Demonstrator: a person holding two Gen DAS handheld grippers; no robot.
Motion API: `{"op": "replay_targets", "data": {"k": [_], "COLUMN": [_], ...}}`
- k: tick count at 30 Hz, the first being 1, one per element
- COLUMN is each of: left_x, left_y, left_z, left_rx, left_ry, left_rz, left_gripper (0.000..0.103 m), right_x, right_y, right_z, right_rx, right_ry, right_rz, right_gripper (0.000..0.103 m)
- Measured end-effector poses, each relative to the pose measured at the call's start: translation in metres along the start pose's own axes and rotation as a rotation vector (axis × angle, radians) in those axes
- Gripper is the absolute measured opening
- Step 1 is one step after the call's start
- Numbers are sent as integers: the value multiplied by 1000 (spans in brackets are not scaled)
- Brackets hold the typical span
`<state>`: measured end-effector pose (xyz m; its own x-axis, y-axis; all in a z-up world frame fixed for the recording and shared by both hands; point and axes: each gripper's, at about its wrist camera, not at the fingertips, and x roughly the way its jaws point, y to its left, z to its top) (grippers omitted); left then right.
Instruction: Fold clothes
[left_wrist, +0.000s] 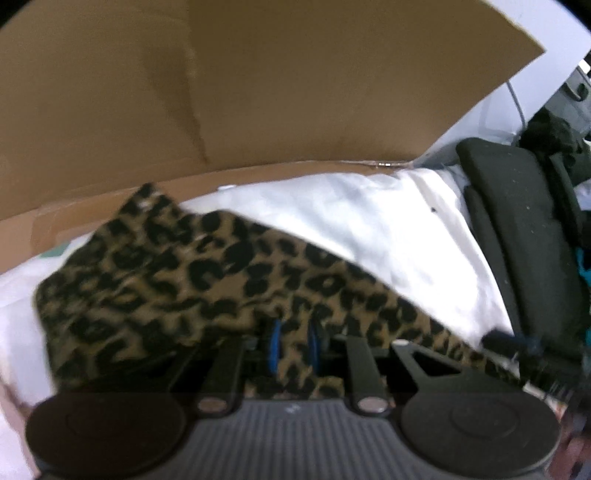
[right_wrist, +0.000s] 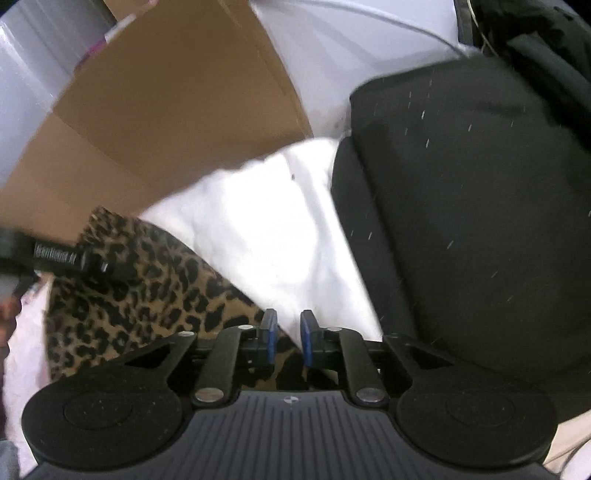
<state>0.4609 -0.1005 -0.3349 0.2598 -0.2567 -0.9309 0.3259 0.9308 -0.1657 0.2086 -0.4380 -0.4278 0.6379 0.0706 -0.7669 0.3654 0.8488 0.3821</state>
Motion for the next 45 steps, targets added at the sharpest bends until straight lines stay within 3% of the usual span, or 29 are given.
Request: {"op": "replay_targets", "data": {"k": [7,12,16,25,34,39,45], "left_x": [-50,-76,-95,-119,-120,-110,-107], "left_y": [32,53,63,57,57,59,58], "left_z": [-25,-59,-87,-126,-164,-196,-241], "left_rx": [-15,-98,-167,-171,-188,-111,-75], "left_ry": [-2,-18,-34,-100,-139,-80,-55], "left_rz": [0,-11,-53,-93,-131,-145,-220], "left_gripper": [18,22,21,23,23,23,23], "right_x": [-31,-43,-63,-108,-107,-96,-77], "right_y": [8,37,52,75,97,114,135], "right_z": [19,15,15,24,5,-25,-65], "right_rx": [0,-76,-128,-184,-266,-291,-379], "right_ry": [-40,-15,-53,-69,-77,-86,65], "right_rz": [55,85,31,-107,-111,-1,86], "right_gripper": [28,29,29,30,35,36,36]}}
